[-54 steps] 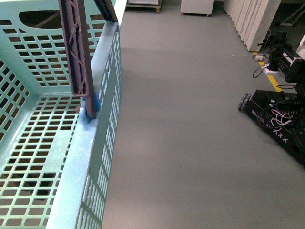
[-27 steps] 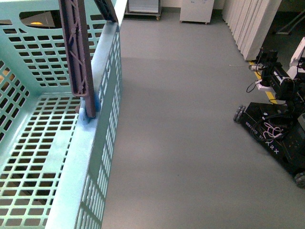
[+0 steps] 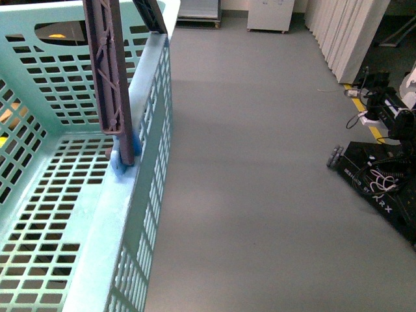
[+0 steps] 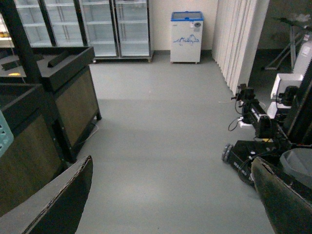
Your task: Pick mango and avocado into basket
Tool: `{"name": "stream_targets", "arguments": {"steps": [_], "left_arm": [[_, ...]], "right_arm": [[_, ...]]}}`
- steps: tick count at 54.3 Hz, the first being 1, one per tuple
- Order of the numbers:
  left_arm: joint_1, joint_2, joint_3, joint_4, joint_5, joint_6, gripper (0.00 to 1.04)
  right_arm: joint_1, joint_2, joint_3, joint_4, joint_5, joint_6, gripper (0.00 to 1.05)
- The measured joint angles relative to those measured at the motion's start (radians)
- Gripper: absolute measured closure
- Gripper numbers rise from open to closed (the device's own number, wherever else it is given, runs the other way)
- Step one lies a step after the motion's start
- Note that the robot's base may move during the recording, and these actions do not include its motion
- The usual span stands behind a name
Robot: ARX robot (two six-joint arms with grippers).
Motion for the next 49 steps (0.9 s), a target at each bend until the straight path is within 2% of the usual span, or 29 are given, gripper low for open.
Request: {"name": "stream_targets", "arguments": {"steps": [49], "left_arm": [[0.003, 0.002, -0.001, 0.000, -0.006, 0.005, 0.73]], "right_arm": [[0.000, 0.001, 0.000, 0.001, 0.000, 0.000, 0.09]]}}
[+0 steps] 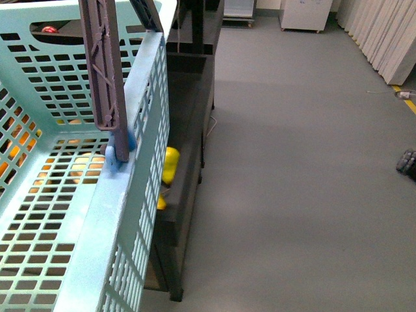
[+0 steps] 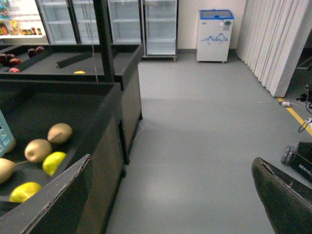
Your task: Pick mango and avocado into basket
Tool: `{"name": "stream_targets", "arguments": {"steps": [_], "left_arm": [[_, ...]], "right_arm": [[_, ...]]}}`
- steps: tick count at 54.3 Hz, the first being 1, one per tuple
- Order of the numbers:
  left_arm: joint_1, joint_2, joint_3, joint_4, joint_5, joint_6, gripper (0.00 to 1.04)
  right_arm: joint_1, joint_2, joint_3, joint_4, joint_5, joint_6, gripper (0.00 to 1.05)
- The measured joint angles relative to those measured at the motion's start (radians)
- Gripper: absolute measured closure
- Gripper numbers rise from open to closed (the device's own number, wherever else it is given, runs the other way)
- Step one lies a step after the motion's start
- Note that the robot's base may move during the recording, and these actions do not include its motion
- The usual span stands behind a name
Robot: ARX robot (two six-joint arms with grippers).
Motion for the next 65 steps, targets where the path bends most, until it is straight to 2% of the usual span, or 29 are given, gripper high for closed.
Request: {"name": "stream_targets", "arguments": {"steps": [65], "left_arm": [[0.002, 0.000, 0.000, 0.000, 0.005, 0.003, 0.73]], "right_arm": [[0.000, 0.001, 0.000, -0.001, -0.001, 0.000, 0.09]]}}
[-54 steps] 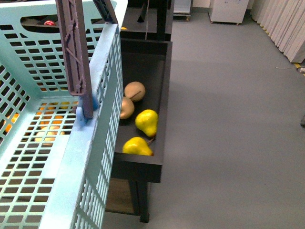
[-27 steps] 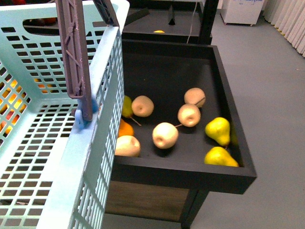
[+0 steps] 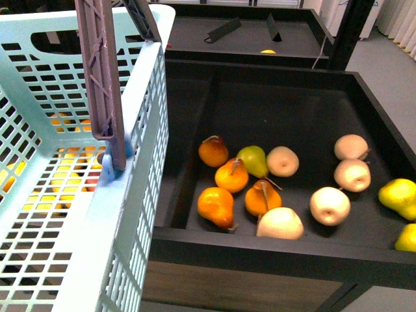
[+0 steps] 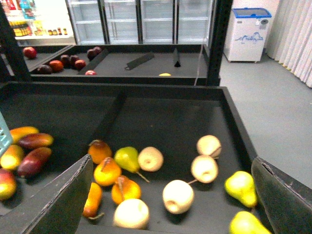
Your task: Pick mango and avocado into basket
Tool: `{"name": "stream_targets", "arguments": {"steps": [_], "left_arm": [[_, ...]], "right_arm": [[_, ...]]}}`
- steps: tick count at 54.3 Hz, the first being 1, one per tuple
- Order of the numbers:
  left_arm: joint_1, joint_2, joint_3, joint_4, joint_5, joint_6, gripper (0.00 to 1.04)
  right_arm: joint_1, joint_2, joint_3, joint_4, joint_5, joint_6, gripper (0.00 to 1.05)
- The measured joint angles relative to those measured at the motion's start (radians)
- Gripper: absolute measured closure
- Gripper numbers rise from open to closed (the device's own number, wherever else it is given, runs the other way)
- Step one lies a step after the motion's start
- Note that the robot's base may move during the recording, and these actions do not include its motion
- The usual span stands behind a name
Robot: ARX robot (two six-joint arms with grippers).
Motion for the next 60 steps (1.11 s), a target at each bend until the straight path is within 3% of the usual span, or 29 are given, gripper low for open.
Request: {"name": "stream_targets", "arguments": {"steps": [60], "left_arm": [[0.000, -0.001, 0.000, 0.000, -0.002, 0.000, 0.73]], "right_arm": [[-0.001, 0.000, 0.000, 0.000, 0.000, 0.000, 0.09]]}}
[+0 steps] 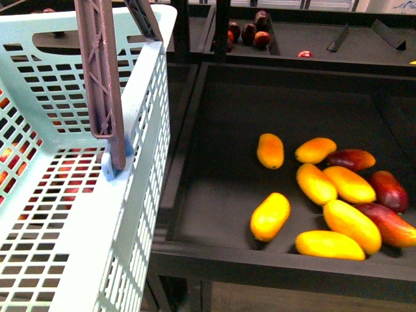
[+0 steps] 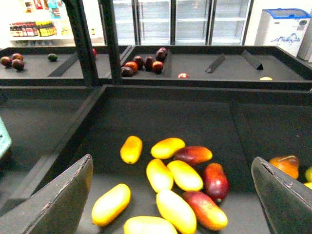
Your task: Pick mango and avocado into basket
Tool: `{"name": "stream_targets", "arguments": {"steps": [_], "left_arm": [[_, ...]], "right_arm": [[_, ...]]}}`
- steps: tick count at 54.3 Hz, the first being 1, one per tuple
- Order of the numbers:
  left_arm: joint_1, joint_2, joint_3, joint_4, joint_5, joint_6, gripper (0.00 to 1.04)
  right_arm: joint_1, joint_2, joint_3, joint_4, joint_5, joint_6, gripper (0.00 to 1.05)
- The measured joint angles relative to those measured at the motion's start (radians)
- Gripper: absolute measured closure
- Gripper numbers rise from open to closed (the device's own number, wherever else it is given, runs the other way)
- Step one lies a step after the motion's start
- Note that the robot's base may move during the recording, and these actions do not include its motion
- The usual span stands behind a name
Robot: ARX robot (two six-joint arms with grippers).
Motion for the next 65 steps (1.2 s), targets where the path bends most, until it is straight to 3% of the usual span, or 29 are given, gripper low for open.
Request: {"name": "stream_targets", "arguments": {"steps": [47, 50, 53, 58, 65], "left_arm": [[0.006, -0.001, 0.000, 0.000, 0.001, 0.013, 0.73], [0.004, 0.045, 0.080, -0.169, 0.115, 0.115, 0.73], [-0.013, 0.119, 0.158, -0.243, 0.144, 0.226, 0.73], [-0.062, 0.304, 0.318, -0.264, 0.153, 0.355, 0.73], [-0.131, 0.532, 0.552, -0.290, 0.166, 0.372, 0.74]], "right_arm": [[-0.001, -0.001, 0.000, 0.000, -0.006, 0.000, 0.09], [-0.001, -0.001, 0.000, 0.000, -0.004, 0.000, 0.09], [-0.001, -0.001, 0.000, 0.000, -0.003, 0.000, 0.09], [-0.001, -0.001, 0.000, 0.000, -0.003, 0.000, 0.09], [-0.001, -0.001, 0.000, 0.000, -0.003, 0.000, 0.09]]}}
